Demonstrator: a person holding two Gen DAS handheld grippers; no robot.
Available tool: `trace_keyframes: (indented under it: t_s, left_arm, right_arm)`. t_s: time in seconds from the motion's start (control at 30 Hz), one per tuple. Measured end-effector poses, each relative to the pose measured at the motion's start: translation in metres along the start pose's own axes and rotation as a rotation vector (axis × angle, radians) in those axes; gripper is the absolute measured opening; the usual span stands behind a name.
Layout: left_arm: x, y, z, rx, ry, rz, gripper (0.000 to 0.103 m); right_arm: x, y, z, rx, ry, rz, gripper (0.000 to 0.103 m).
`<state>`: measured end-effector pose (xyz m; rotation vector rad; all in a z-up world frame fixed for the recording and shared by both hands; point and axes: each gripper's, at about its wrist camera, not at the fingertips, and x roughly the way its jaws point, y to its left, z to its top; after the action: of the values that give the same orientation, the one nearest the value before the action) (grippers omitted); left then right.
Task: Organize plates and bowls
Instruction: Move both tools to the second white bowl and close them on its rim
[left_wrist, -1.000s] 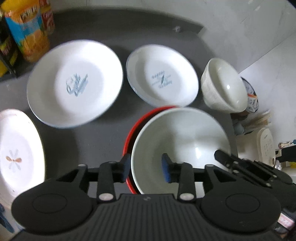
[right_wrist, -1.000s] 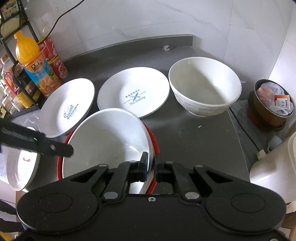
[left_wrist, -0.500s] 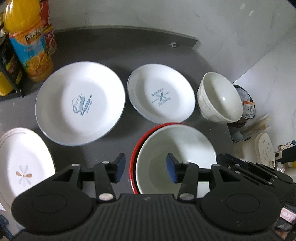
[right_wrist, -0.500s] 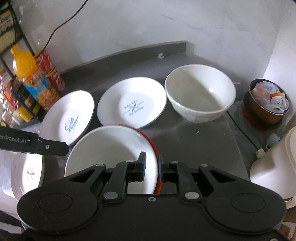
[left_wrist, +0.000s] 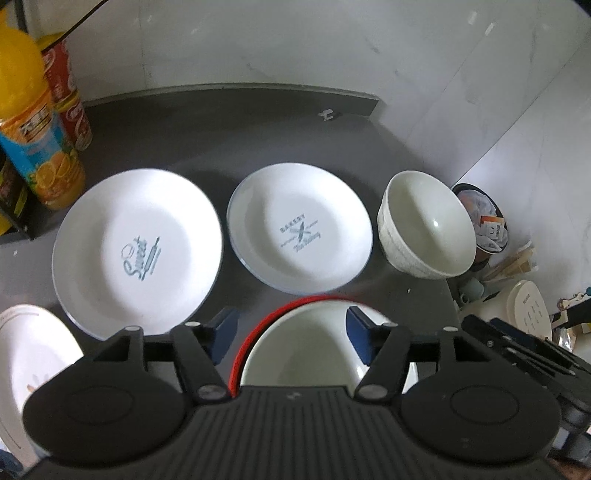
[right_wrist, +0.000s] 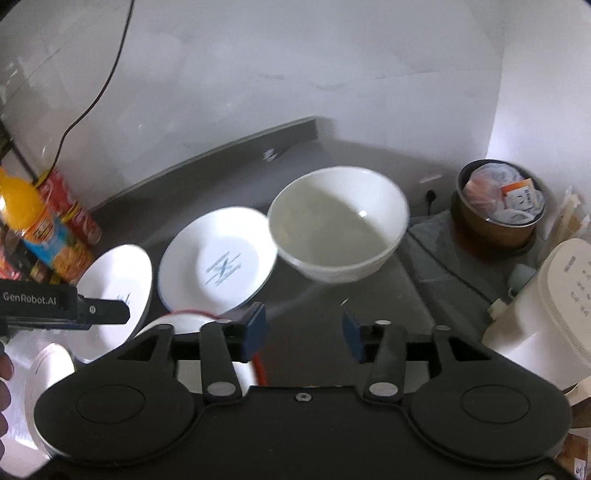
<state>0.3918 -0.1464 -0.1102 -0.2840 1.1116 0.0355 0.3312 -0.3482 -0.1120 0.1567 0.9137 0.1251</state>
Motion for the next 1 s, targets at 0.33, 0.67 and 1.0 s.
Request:
trace_keyframes:
  t_s: [0.33, 0.67, 1.0]
  left_arm:
    - [0.025, -0.036, 0.025, 0.016, 0.0, 0.007, 0.067]
    - [0.057, -0.07, 0.044, 0.007, 0.026, 0.052, 0.067]
    - [0.086, -0.091, 0.058, -0.004, 0.048, 0.084, 0.066]
  right_arm:
    - [0.01, -0.04, 0.02, 0.067, -0.028, -0.002, 0.056]
    - [0.037, -0.069, 0.039, 0.095, -0.02, 0.03, 0.056]
    - [0.064, -0.089, 0.045, 0.133, 0.011, 0.072, 0.055]
